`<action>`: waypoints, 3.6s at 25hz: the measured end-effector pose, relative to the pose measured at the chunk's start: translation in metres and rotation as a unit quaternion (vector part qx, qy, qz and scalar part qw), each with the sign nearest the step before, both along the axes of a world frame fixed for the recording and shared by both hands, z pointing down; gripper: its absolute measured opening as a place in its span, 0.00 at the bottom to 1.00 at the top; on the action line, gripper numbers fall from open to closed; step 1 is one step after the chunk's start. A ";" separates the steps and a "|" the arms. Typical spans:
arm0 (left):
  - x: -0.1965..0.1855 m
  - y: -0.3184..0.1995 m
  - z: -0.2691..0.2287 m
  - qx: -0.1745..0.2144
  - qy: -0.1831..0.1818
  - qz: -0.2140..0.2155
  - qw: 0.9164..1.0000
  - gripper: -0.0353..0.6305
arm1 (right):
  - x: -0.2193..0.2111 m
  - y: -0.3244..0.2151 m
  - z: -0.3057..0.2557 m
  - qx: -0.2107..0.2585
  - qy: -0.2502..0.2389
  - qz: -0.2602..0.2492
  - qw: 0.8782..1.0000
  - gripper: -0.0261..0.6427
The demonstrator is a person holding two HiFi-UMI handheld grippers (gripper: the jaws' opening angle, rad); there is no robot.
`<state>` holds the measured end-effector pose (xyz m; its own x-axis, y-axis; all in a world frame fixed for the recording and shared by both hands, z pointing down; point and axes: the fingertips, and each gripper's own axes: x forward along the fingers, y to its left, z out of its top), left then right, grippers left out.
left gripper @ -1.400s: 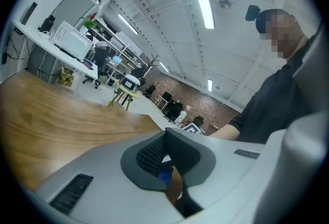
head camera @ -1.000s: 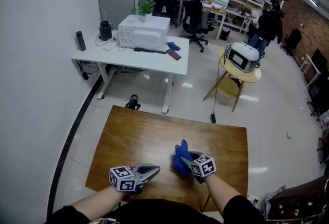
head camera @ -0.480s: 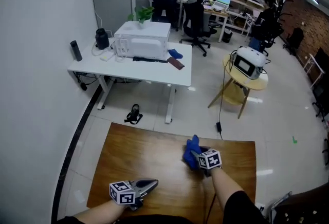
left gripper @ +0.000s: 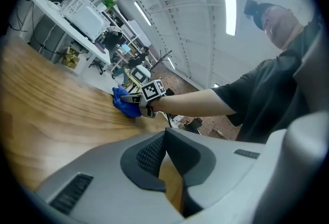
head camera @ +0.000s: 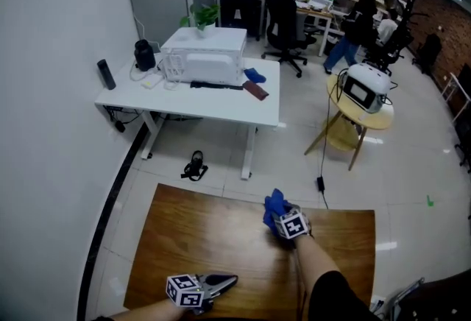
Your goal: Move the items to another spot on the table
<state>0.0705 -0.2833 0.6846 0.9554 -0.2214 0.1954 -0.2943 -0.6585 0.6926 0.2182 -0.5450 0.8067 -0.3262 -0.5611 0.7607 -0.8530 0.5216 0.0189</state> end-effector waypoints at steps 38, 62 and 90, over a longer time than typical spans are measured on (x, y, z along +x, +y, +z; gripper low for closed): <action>-0.079 0.080 -0.035 0.030 0.016 0.041 0.999 0.04 | -0.031 0.268 -0.103 0.034 -0.224 0.074 0.971 0.25; -0.095 0.305 -0.134 0.160 0.020 -0.024 0.987 0.04 | -0.136 0.590 -0.226 0.034 -0.357 -0.095 0.929 0.02; -0.082 0.396 -0.149 0.159 0.037 0.010 0.987 0.04 | -0.107 0.674 -0.255 0.099 -0.360 -0.063 0.926 0.01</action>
<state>-0.0115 0.1122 0.5359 0.9691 -0.2418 0.0494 -0.2363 -0.8511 0.4689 0.1114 0.1295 0.5518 -0.7814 -0.5884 0.2079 -0.6140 0.6653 -0.4247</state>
